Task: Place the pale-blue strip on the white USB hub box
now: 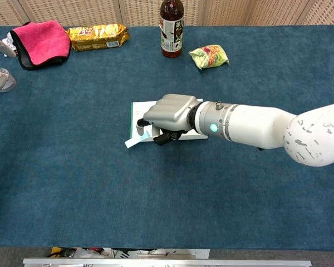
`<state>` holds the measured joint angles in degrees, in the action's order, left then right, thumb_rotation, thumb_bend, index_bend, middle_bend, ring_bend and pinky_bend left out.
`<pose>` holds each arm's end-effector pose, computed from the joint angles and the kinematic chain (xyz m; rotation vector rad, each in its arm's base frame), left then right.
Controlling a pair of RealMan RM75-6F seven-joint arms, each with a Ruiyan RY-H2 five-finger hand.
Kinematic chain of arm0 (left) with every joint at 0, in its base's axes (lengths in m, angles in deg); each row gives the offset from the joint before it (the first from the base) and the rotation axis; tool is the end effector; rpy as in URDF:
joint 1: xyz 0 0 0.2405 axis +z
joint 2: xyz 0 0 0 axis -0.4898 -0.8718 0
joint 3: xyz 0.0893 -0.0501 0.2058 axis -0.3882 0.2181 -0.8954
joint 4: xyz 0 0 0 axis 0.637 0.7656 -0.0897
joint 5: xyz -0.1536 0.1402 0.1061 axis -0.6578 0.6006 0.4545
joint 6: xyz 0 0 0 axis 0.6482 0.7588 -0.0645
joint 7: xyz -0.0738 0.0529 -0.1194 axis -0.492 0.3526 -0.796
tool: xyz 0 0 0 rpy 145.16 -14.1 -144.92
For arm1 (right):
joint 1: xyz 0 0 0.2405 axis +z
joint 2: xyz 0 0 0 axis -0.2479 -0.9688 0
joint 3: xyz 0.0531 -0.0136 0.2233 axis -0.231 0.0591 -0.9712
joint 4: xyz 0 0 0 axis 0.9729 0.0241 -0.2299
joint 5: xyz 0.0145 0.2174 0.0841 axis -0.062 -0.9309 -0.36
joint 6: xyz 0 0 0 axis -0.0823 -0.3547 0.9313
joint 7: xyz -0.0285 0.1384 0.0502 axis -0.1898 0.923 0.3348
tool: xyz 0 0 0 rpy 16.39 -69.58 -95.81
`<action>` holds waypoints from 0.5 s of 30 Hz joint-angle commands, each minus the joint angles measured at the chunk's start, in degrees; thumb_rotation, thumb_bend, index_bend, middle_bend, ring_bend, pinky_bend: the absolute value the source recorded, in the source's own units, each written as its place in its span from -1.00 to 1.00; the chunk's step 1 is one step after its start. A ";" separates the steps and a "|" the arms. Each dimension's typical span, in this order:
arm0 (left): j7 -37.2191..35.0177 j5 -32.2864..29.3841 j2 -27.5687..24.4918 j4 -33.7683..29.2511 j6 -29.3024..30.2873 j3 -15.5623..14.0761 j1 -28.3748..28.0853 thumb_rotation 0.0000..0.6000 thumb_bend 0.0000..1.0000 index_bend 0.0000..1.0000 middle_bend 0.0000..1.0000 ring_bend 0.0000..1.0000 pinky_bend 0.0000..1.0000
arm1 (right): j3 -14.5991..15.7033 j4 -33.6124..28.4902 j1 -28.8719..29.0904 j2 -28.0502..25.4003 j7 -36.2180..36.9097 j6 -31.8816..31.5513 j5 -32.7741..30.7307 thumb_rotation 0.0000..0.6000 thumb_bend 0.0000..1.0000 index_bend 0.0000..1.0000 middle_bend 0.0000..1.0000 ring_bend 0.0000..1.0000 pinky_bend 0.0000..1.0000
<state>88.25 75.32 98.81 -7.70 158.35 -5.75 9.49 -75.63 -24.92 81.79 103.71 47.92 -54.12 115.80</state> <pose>-0.2305 0.2613 0.0744 -1.4647 -0.8701 -0.9112 -0.0325 -0.2650 -0.1130 2.5339 -0.7187 0.5892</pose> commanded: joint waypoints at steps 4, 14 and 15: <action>-0.41 0.00 -0.24 -0.24 -0.33 0.26 0.23 1.00 -0.23 -0.39 0.92 0.95 0.99 | 0.79 0.84 0.98 0.58 0.31 -0.97 -1.05 -0.24 1.00 -0.47 1.00 1.00 1.00; 0.02 -0.05 -0.17 -0.73 -1.01 0.81 0.18 1.00 -0.23 -0.39 0.92 0.95 0.99 | 2.40 0.91 1.83 -0.10 0.82 -2.03 -2.28 -0.21 1.00 -0.47 1.00 1.00 1.00; 0.09 -0.08 -0.14 -0.79 -1.04 0.86 0.18 1.00 -0.23 -0.39 0.92 0.95 0.99 | 2.54 0.96 1.89 -0.11 0.86 -2.07 -2.45 -0.21 1.00 -0.47 1.00 1.00 1.00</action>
<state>88.32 75.25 98.66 -8.46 157.34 -4.91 9.68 -73.15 -23.99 83.63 103.63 48.75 -56.15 113.42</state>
